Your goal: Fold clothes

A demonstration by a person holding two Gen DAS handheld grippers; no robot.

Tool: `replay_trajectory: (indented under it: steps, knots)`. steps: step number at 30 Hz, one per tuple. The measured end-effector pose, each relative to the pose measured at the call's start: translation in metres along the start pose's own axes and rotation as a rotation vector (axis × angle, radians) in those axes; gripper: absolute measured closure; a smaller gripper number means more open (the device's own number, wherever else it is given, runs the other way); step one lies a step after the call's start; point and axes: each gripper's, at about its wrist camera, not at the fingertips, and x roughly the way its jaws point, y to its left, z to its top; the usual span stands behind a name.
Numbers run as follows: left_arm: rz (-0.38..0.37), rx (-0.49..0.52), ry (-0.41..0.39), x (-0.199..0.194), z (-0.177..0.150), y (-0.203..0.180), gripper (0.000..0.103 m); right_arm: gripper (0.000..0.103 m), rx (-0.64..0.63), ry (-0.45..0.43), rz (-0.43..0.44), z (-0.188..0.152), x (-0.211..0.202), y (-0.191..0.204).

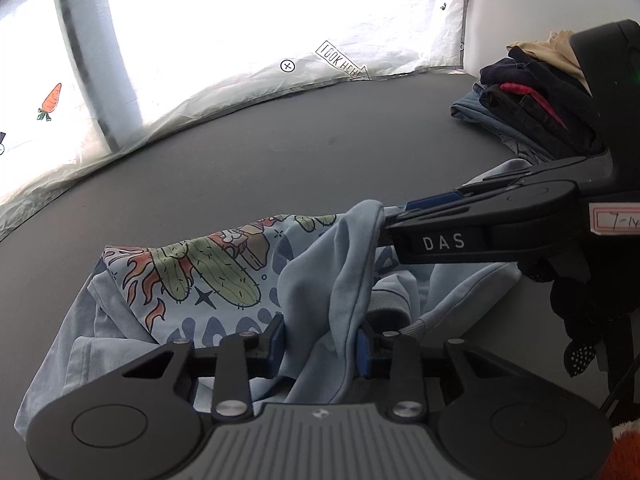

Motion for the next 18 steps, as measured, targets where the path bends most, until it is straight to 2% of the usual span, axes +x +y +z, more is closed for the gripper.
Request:
replay_trajectory:
  steps: [3, 6, 13, 18]
  knots:
    - [-0.006, -0.035, -0.011, 0.000, 0.001, 0.005, 0.079, 0.062, 0.004, 0.001, -0.002, 0.000, 0.000, -0.002]
    - [-0.007, -0.071, -0.020, 0.001, 0.004, 0.011, 0.082, 0.062, 0.003, 0.001, -0.002, -0.001, -0.001, -0.004]
    - [-0.015, -0.102, -0.019, 0.002, 0.008, 0.018, 0.082, 0.062, -0.001, -0.006, -0.011, -0.009, -0.010, -0.012]
    - [-0.013, -0.104, -0.020, 0.003, 0.009, 0.018, 0.082, 0.062, -0.077, -0.017, -0.043, -0.020, -0.024, -0.015]
